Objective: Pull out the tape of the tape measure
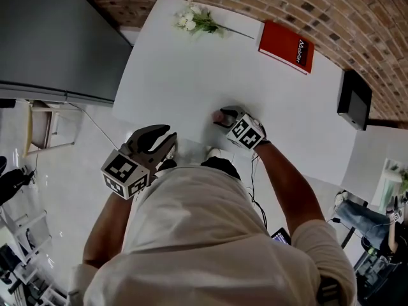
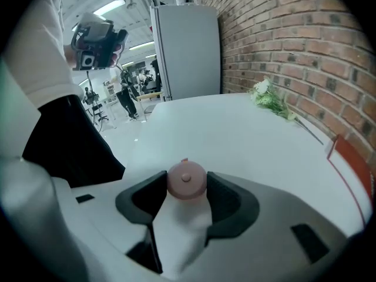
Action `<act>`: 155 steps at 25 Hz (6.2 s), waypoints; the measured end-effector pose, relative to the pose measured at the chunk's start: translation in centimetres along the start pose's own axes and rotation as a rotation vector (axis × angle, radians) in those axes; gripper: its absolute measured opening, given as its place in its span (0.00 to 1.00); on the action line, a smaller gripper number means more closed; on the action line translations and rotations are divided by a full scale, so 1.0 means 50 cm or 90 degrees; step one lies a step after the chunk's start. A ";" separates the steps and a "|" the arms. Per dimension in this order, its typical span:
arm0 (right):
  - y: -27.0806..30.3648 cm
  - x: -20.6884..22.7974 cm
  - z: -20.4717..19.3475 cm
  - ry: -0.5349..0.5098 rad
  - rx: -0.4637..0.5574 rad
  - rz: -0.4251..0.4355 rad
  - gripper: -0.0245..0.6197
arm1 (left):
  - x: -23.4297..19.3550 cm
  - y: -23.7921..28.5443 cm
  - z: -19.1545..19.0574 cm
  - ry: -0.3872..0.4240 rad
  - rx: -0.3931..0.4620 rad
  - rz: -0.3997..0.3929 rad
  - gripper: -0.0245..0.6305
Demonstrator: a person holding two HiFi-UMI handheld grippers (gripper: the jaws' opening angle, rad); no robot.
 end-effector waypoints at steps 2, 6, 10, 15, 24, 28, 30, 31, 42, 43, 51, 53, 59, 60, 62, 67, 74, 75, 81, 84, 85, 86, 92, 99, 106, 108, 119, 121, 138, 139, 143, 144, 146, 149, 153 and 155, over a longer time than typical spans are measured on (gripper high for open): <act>-0.019 0.002 0.011 0.015 0.013 0.000 0.38 | 0.000 -0.001 0.003 0.004 0.001 -0.009 0.17; -0.066 0.006 0.043 0.028 0.037 -0.005 0.38 | 0.001 0.005 0.016 0.019 0.005 -0.035 0.17; -0.118 -0.004 0.078 0.022 0.055 -0.009 0.38 | 0.000 0.011 0.032 0.033 0.012 -0.059 0.17; -0.193 -0.035 0.129 0.015 0.075 -0.003 0.38 | 0.002 0.015 0.054 0.062 0.021 -0.094 0.17; -0.349 -0.102 0.240 -0.001 0.130 0.017 0.38 | 0.055 0.026 0.110 0.164 0.035 -0.228 0.17; -0.398 -0.138 0.284 -0.010 0.145 0.031 0.38 | 0.094 0.030 0.144 0.214 0.040 -0.303 0.17; -0.418 -0.156 0.303 -0.013 0.156 0.039 0.38 | 0.113 0.032 0.158 0.240 0.039 -0.339 0.17; -0.426 -0.164 0.310 -0.016 0.157 0.043 0.38 | 0.122 0.034 0.165 0.251 0.038 -0.357 0.18; -0.467 -0.231 0.337 -0.038 0.144 0.067 0.38 | 0.218 0.034 0.189 0.318 0.016 -0.535 0.19; -0.468 -0.234 0.336 -0.036 0.145 0.066 0.38 | 0.222 0.034 0.187 0.323 0.013 -0.541 0.19; -0.470 -0.245 0.330 -0.030 0.141 0.060 0.38 | 0.234 0.039 0.181 0.336 0.003 -0.555 0.13; -0.470 -0.243 0.331 -0.027 0.140 0.056 0.38 | 0.231 0.040 0.182 0.340 0.003 -0.550 0.11; -0.468 -0.237 0.329 -0.015 0.150 0.047 0.38 | 0.222 0.035 0.180 0.341 0.005 -0.535 0.04; -0.468 -0.235 0.329 -0.011 0.153 0.046 0.38 | 0.221 0.035 0.180 0.341 0.005 -0.533 0.04; -0.467 -0.234 0.330 -0.008 0.155 0.044 0.38 | 0.219 0.035 0.180 0.341 0.004 -0.529 0.04; -0.465 -0.228 0.330 0.007 0.160 0.036 0.38 | 0.210 0.034 0.183 0.330 0.001 -0.522 0.03; -0.472 -0.211 0.317 0.035 0.165 0.018 0.38 | 0.186 0.029 0.187 0.308 -0.006 -0.512 0.03; -0.472 -0.209 0.315 0.037 0.164 0.017 0.38 | 0.183 0.029 0.186 0.304 -0.008 -0.511 0.03; -0.477 -0.196 0.303 0.055 0.164 0.007 0.38 | 0.165 0.026 0.185 0.283 -0.014 -0.501 0.03; -0.479 -0.192 0.300 0.059 0.164 0.000 0.38 | 0.155 0.024 0.186 0.282 -0.018 -0.495 0.03; -0.480 -0.190 0.299 0.060 0.164 -0.002 0.38 | 0.151 0.024 0.187 0.281 -0.020 -0.492 0.03; -0.481 -0.188 0.298 0.061 0.163 -0.004 0.38 | 0.148 0.024 0.188 0.281 -0.021 -0.489 0.03; -0.484 -0.176 0.289 0.071 0.165 -0.016 0.38 | 0.130 0.025 0.186 0.275 -0.025 -0.472 0.03; -0.484 -0.170 0.278 0.078 0.163 -0.029 0.38 | 0.112 0.023 0.179 0.273 -0.030 -0.457 0.03; -0.483 -0.163 0.266 0.087 0.164 -0.036 0.38 | 0.100 0.021 0.171 0.269 -0.032 -0.444 0.03; -0.485 -0.157 0.259 0.092 0.160 -0.040 0.38 | 0.096 0.020 0.169 0.269 -0.034 -0.440 0.03; -0.492 -0.142 0.235 0.110 0.163 -0.047 0.38 | 0.065 0.019 0.160 0.269 -0.047 -0.414 0.03; -0.495 -0.139 0.231 0.113 0.162 -0.050 0.38 | 0.060 0.020 0.157 0.269 -0.051 -0.409 0.03; -0.499 -0.111 0.206 0.131 0.151 -0.068 0.38 | 0.028 0.025 0.158 0.267 -0.058 -0.385 0.03; -0.501 -0.109 0.203 0.133 0.149 -0.070 0.38 | 0.026 0.026 0.160 0.267 -0.057 -0.382 0.03; -0.507 -0.100 0.190 0.145 0.147 -0.077 0.38 | 0.014 0.025 0.163 0.267 -0.057 -0.373 0.03; -0.507 -0.099 0.188 0.148 0.147 -0.078 0.38 | 0.011 0.024 0.163 0.266 -0.059 -0.372 0.03; -0.507 -0.097 0.185 0.151 0.148 -0.077 0.38 | 0.003 0.023 0.160 0.263 -0.061 -0.369 0.03; -0.502 -0.096 0.182 0.153 0.150 -0.075 0.38 | -0.007 0.024 0.156 0.260 -0.063 -0.362 0.03; -0.500 -0.092 0.179 0.157 0.150 -0.077 0.38 | -0.012 0.029 0.154 0.263 -0.067 -0.359 0.03; -0.503 -0.087 0.178 0.158 0.151 -0.080 0.38 | -0.016 0.030 0.155 0.263 -0.069 -0.357 0.03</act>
Point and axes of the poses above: the fingertips, and each gripper's own axes: y forward along the fingers, x to its right, z out of its top, the point moved 3 cm from there along -y, backward along the fingers, and after that the axes turned 7 degrees about z, right-handed, at the moved point
